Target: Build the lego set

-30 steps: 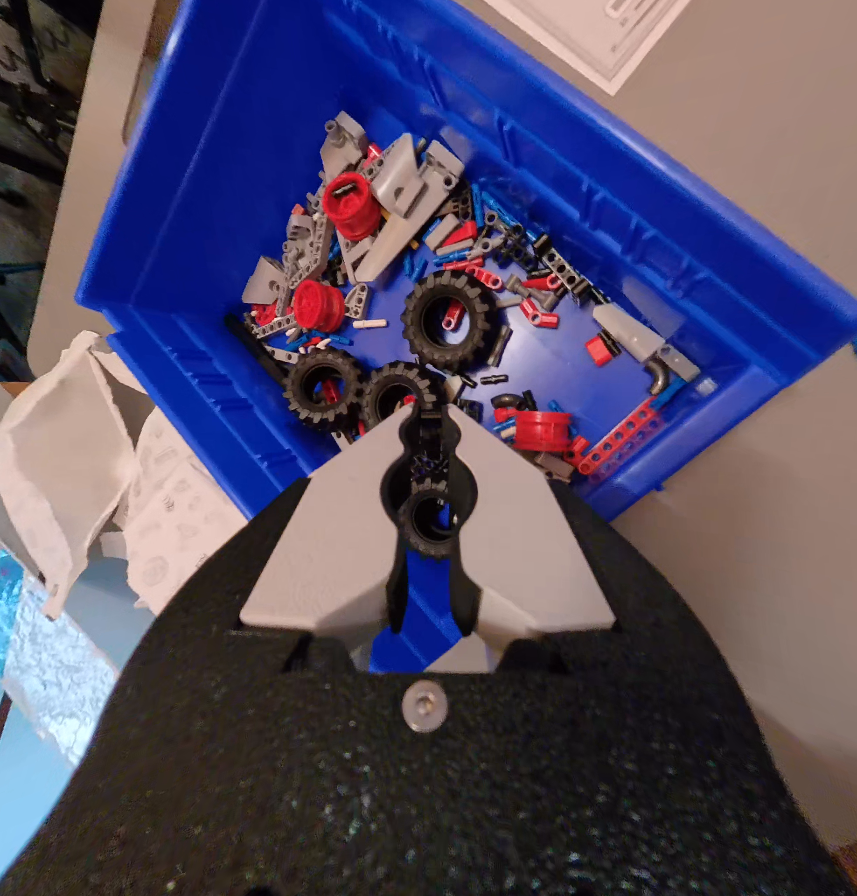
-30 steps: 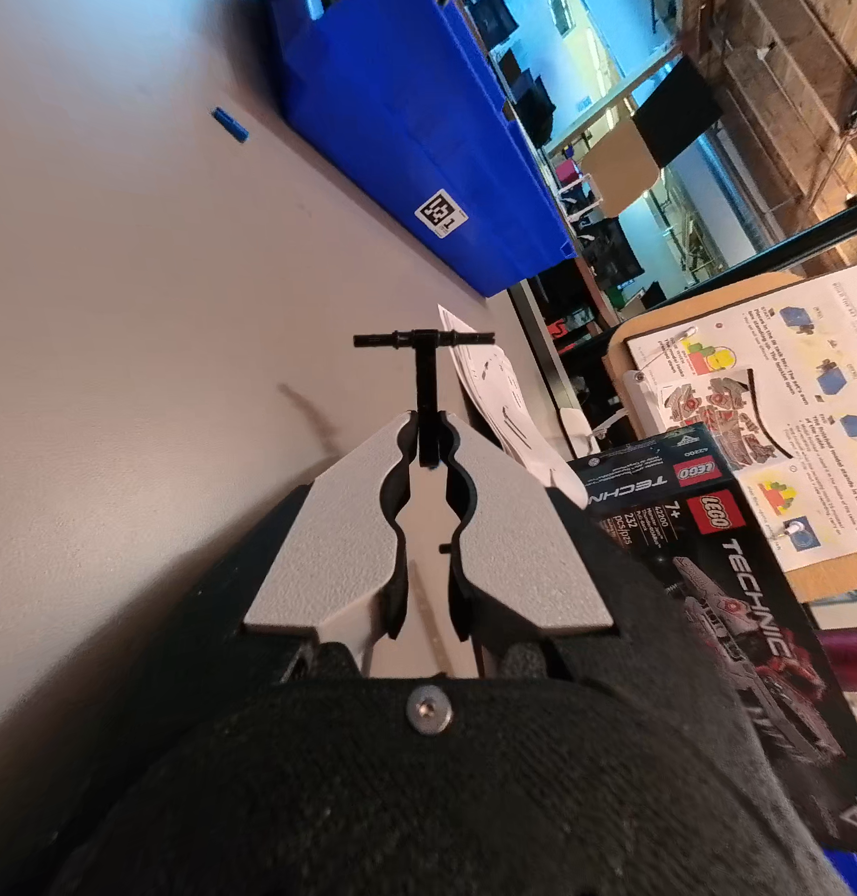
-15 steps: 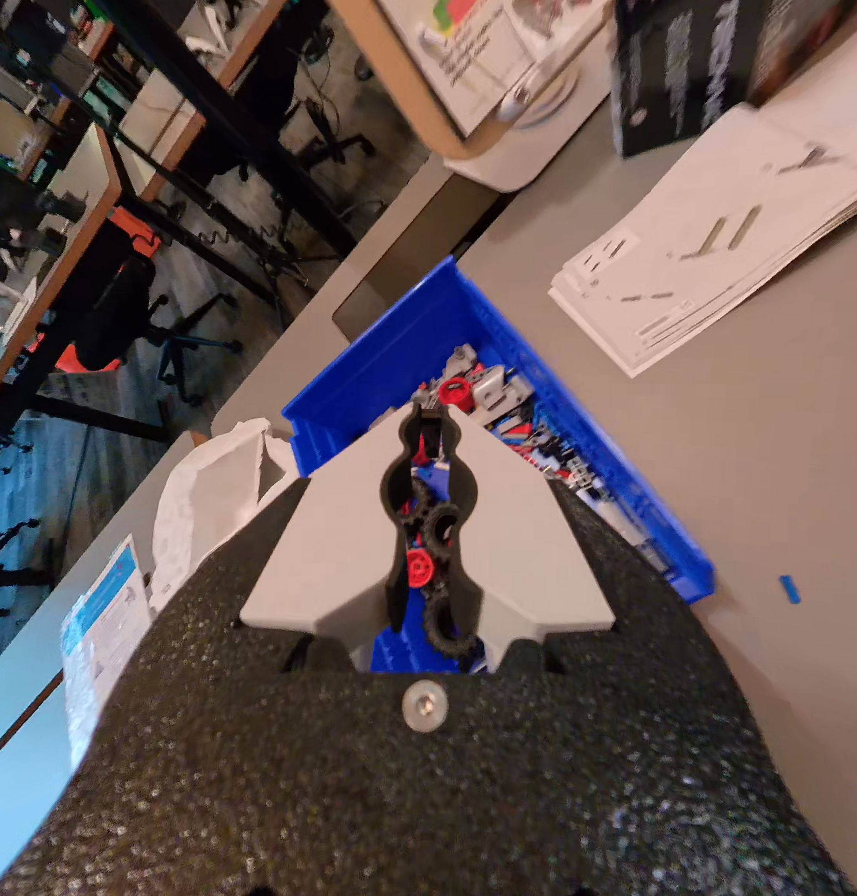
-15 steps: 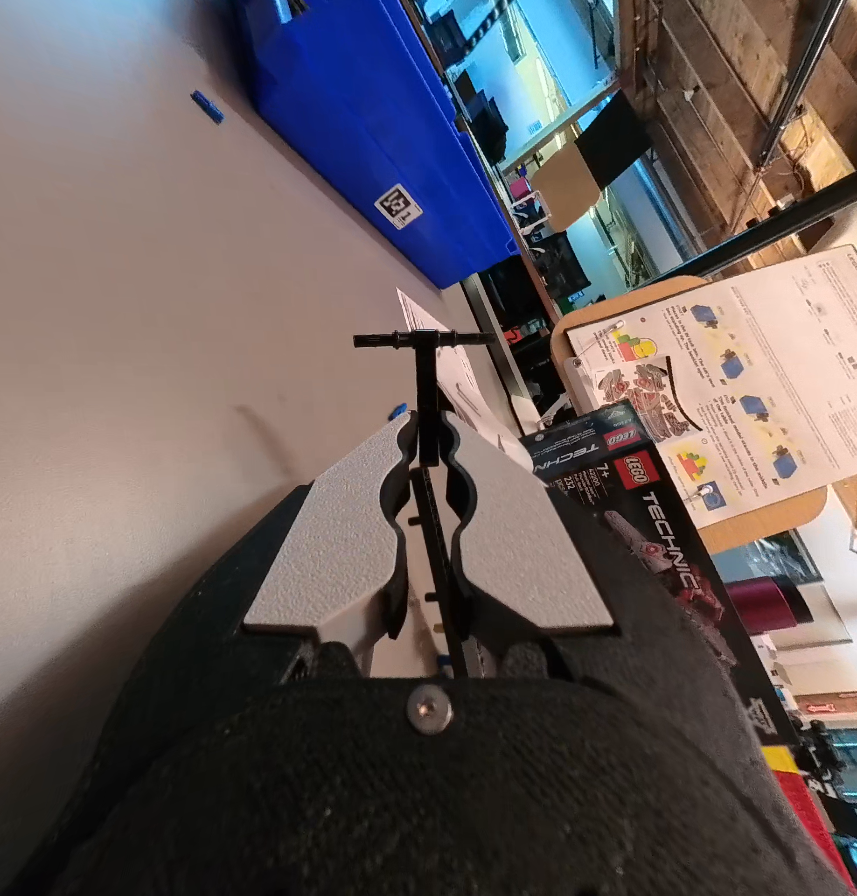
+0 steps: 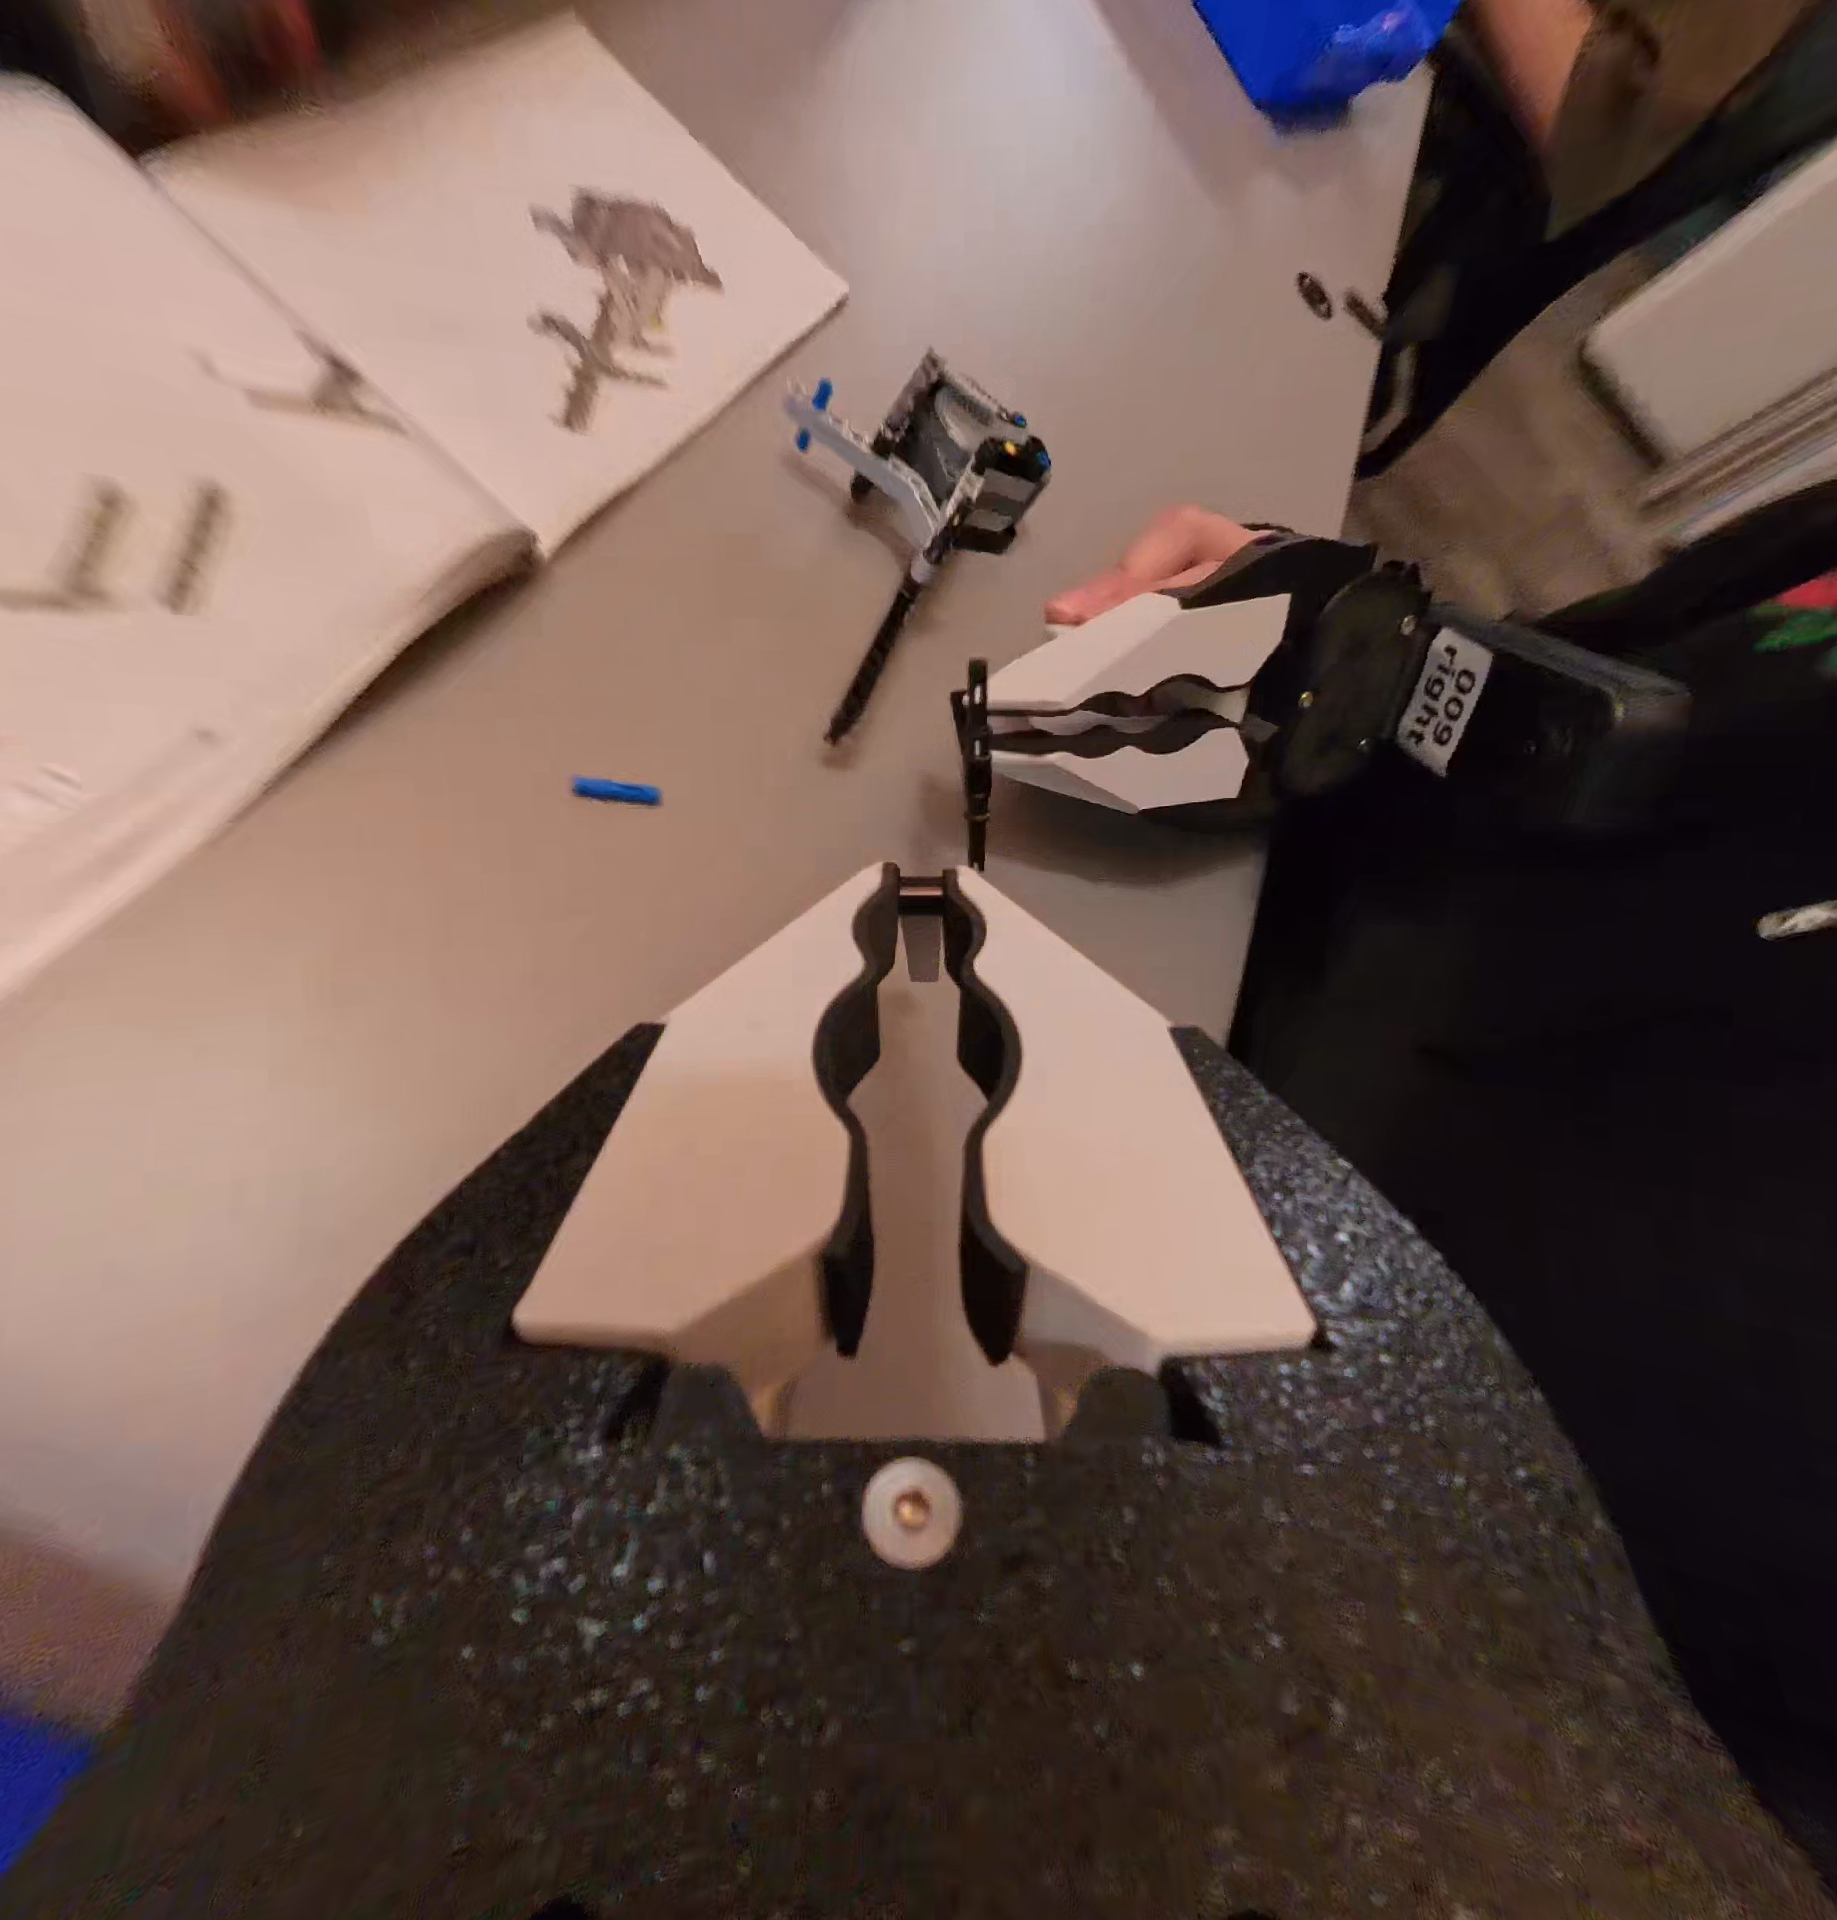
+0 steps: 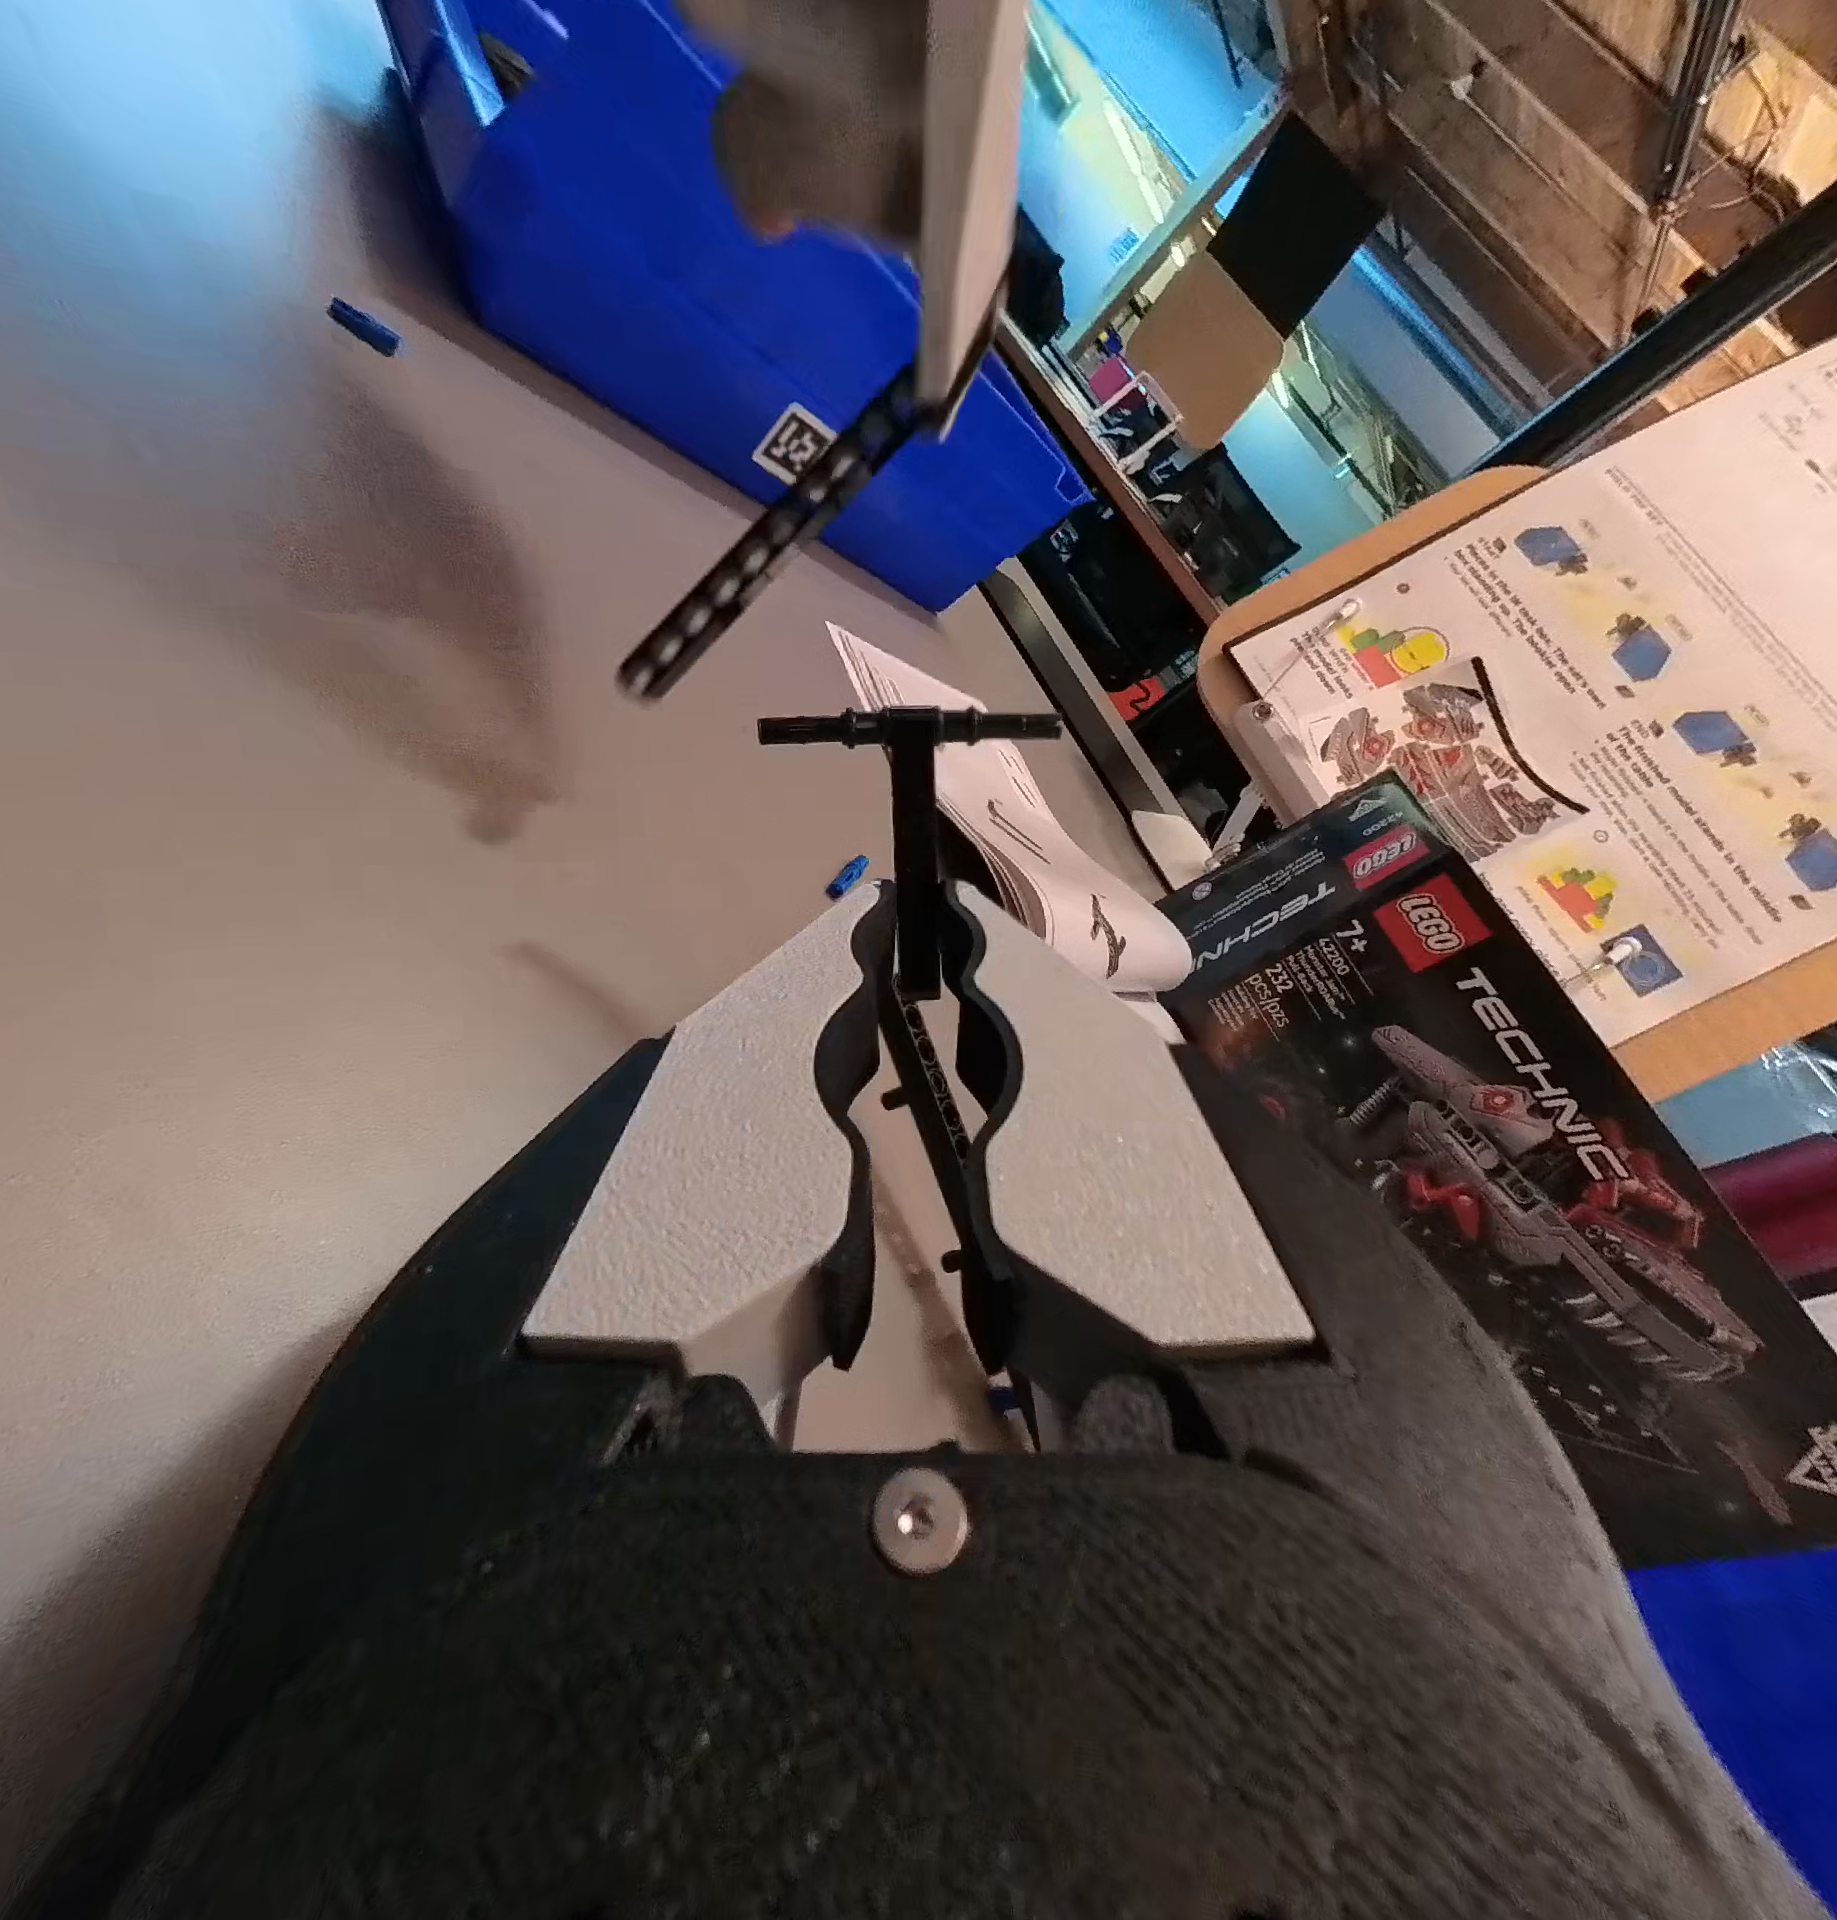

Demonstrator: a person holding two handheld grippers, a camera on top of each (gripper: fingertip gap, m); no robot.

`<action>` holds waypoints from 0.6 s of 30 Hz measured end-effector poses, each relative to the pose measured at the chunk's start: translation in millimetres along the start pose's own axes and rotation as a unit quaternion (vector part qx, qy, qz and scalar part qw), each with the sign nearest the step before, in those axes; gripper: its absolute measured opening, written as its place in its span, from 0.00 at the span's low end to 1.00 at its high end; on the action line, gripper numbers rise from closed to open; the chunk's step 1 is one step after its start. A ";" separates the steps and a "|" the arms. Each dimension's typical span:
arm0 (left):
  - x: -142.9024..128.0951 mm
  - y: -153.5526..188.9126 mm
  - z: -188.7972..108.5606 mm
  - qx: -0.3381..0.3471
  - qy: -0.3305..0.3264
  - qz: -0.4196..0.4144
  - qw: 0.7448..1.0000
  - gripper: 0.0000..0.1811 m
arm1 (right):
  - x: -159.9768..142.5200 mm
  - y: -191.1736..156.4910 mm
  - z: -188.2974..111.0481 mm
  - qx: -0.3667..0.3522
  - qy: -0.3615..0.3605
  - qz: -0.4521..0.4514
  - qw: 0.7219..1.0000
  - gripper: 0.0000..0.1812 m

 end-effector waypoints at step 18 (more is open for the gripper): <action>-26.8 -48.2 51.5 0.060 -0.015 -0.043 0.997 0.19 | 5.8 -8.2 11.5 0.022 -0.023 -0.020 0.999 0.03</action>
Point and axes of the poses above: each gripper's, where its closed fingertips meet, z out along the fingers, x out of its top, y = z × x across the jaws, the point moved 9 cm from there along -z, back along the fingers, and after that the axes turned 11 degrees about -y, right-handed, at the moved point
